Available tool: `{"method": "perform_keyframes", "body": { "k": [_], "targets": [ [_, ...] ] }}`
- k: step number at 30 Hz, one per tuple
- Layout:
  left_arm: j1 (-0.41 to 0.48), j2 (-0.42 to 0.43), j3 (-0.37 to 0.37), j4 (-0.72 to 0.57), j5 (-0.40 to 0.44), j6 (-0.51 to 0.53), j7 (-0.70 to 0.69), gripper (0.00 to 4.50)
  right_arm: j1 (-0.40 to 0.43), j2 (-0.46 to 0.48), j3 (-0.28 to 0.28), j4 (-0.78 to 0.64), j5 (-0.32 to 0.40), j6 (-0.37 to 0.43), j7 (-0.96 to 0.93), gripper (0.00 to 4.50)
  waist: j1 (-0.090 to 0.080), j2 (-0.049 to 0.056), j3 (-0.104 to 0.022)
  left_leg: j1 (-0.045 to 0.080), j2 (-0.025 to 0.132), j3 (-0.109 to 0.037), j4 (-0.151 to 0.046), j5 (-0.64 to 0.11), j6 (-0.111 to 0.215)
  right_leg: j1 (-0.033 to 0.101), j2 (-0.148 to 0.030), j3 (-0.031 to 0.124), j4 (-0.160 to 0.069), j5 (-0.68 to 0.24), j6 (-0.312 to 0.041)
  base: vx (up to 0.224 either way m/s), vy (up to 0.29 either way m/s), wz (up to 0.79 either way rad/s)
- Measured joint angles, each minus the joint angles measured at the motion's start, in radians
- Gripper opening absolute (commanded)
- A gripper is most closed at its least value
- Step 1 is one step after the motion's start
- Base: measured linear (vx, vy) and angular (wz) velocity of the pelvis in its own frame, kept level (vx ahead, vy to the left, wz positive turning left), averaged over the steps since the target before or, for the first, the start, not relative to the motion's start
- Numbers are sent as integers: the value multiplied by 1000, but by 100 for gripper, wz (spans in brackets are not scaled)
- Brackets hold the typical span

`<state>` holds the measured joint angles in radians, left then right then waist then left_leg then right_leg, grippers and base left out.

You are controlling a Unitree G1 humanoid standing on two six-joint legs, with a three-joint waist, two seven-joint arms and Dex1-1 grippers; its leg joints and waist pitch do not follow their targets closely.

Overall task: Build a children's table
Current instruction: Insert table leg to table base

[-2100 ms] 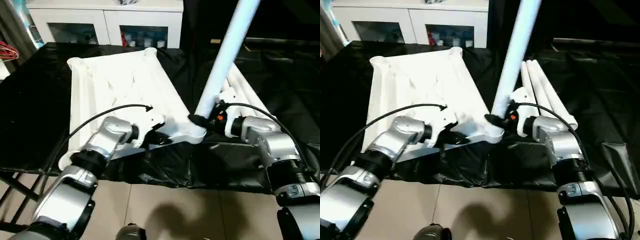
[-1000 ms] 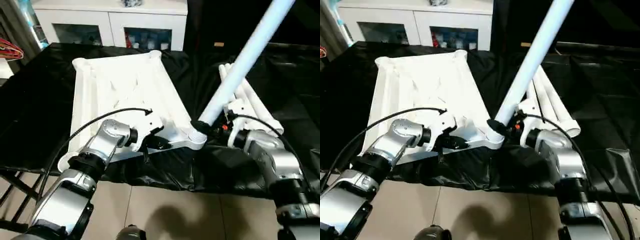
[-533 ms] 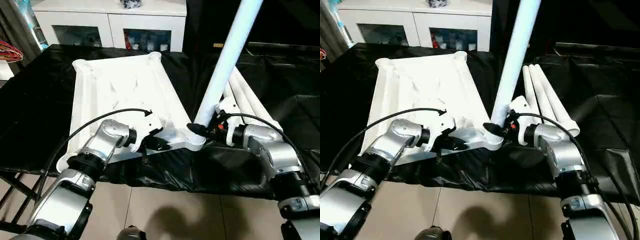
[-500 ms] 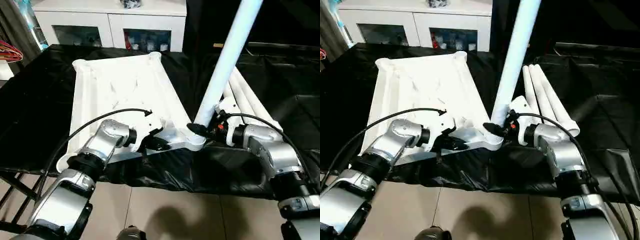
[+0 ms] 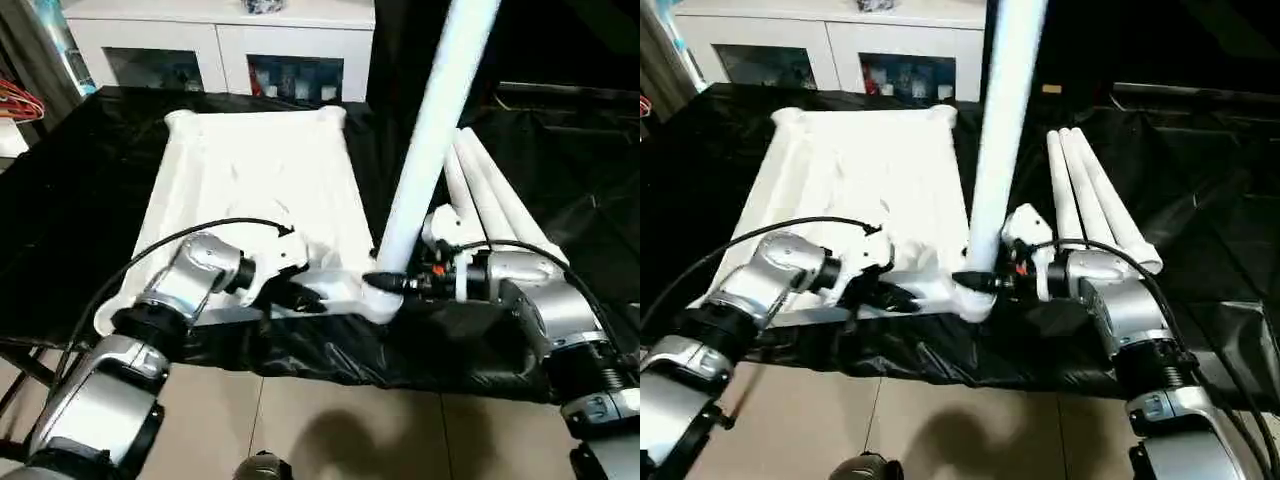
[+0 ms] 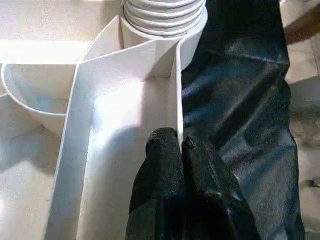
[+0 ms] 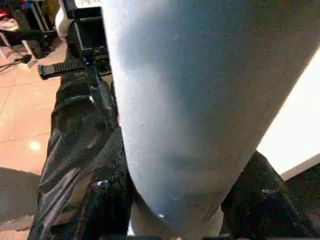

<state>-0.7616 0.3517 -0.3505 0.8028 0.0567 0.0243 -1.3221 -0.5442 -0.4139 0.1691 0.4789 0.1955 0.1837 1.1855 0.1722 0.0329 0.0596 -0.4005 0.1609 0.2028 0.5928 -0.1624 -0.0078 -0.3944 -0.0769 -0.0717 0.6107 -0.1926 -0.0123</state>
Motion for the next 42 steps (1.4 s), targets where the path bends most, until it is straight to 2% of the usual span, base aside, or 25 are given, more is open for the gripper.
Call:
{"method": "perform_keyframes", "body": {
  "k": [4, 8, 10, 11, 12, 13, 16, 17, 20, 21, 23, 25, 28, 32, 36, 40, 42],
  "targets": [
    [-2, 1, 6, 8, 0, 9, 8, 0, -18, 20, -2, 39, -2, -24, -9, 189, -4, 1, 2, 4, 0, 0, -2, 0, 0, 1, 0, 0, 0, 0, 0, 0, 0, 0],
    [-2, -4, 35, 7, 0, 65, 79, 0, -67, 84, -27, 129, -8, -47, -122, 189, -21, 1, 21, 22, 0, -2, -8, -4, -6, 9, 0, -1, -3, -8, 8, -16, -1, -3],
    [-2, -14, 53, 1, 0, 98, 134, 0, -96, 115, -44, 174, -14, -51, -211, 189, -33, 5, 35, 32, -1, -10, -15, -4, -7, 15, -1, -12, -16, -11, 9, -37, 3, -9],
    [-2, -19, 61, -7, 0, 118, 159, 0, -110, 130, -51, 199, -15, -58, -255, 189, -38, 9, 40, 33, -1, -17, -21, -5, -7, 18, -4, -27, -27, -17, 8, -55, 28, -26],
    [0, -23, 71, -22, 0, 143, 188, 0, -130, 143, -57, 223, -19, -61, -303, 189, -45, 12, 45, 32, -1, -27, -31, -5, -8, 27, -8, -44, -40, -26, 6, -55, 28, -26],
    [5, -26, 79, -42, 0, 168, 215, 0, -148, 159, -67, 249, -23, -63, -341, 189, -52, 13, 48, 31, -1, -31, -37, -5, -8, 28, -10, -54, -46, -31, 3, -29, 43, -25],
    [36, -45, 95, -127, 1, 248, 290, 0, -194, 198, -88, 314, -32, -67, -427, 189, -70, 14, 56, 34, -4, -29, -43, -6, -10, 23, -11, -52, -48, -33, -1, 0, 0, 0],
    [65, -50, 109, -184, 5, 293, 326, 0, -214, 216, -94, 344, -32, -68, -460, 189, -74, 12, 57, 36, -7, -29, -43, -14, -21, 21, -16, -52, -48, -33, -1, 0, 0, 0],
    [124, -115, 125, -327, 22, 420, 437, 0, -264, 243, -109, 427, -43, -76, -567, 189, -80, 12, 62, 37, -5, -42, -42, -15, -23, 24, -19, -76, -61, -33, -1, -5, 3, -8],
    [139, -146, 121, -358, 22, 446, 462, 0, -273, 247, -115, 447, -49, -77, -598, 189, -79, 12, 64, 35, -3, -47, -43, -15, -23, 27, -18, -85, -70, -33, -1, 0, 0, 0],
    [155, -176, 113, -394, 23, 473, 498, 0, -282, 252, -116, 471, -58, -77, -624, 189, -78, 11, 64, 34, -3, -44, -45, -15, -24, 27, -17, -81, -69, -33, -2, 0, 0, 0],
    [169, -190, 102, -414, 32, 473, 532, 0, -288, 254, -122, 484, -72, -78, -638, 189, -72, 11, 65, 39, -3, -37, -47, -15, -24, 26, -18, -75, -66, -32, -4, 0, 0, 0],
    [175, -198, 91, -426, 45, 470, 556, 0, -300, 254, -122, 510, -85, -86, -640, 189, -59, 10, 64, 42, -2, -37, -49, -15, -23, 29, -19, -76, -66, -32, -4, 0, 0, 0],
    [176, -189, 80, -429, 59, 464, 571, 0, -306, 255, -123, 528, -86, -113, -640, 189, -58, 10, 64, 42, -2, -35, -49, -15, -24, 29, -19, -75, -66, -32, -4, 0, 0, 0],
    [186, -165, 61, -425, 65, 397, 570, 0, -287, 264, -154, 519, -70, -147, -627, 189, -57, 10, 64, 41, -2, -34, -49, -15, -24, 28, -19, -75, -66, -29, -8, 0, 0, 0],
    [193, -123, 60, -400, 63, 294, 546, 0, -244, 276, -211, 480, -6, -188, -568, 189, -53, 9, 62, 39, 1, -29, -46, -14, -24, 26, -19, -74, -66, -5, -26, 0, 0, 0],
    [175, -105, 62, -366, 58, 243, 537, 0, -231, 277, -231, 454, 29, -195, -536, 189, -46, 10, 61, 33, 4, -27, -36, -6, -25, 19, -19, -73, -60, 21, -26, 0, 0, 0]
  ]
}}
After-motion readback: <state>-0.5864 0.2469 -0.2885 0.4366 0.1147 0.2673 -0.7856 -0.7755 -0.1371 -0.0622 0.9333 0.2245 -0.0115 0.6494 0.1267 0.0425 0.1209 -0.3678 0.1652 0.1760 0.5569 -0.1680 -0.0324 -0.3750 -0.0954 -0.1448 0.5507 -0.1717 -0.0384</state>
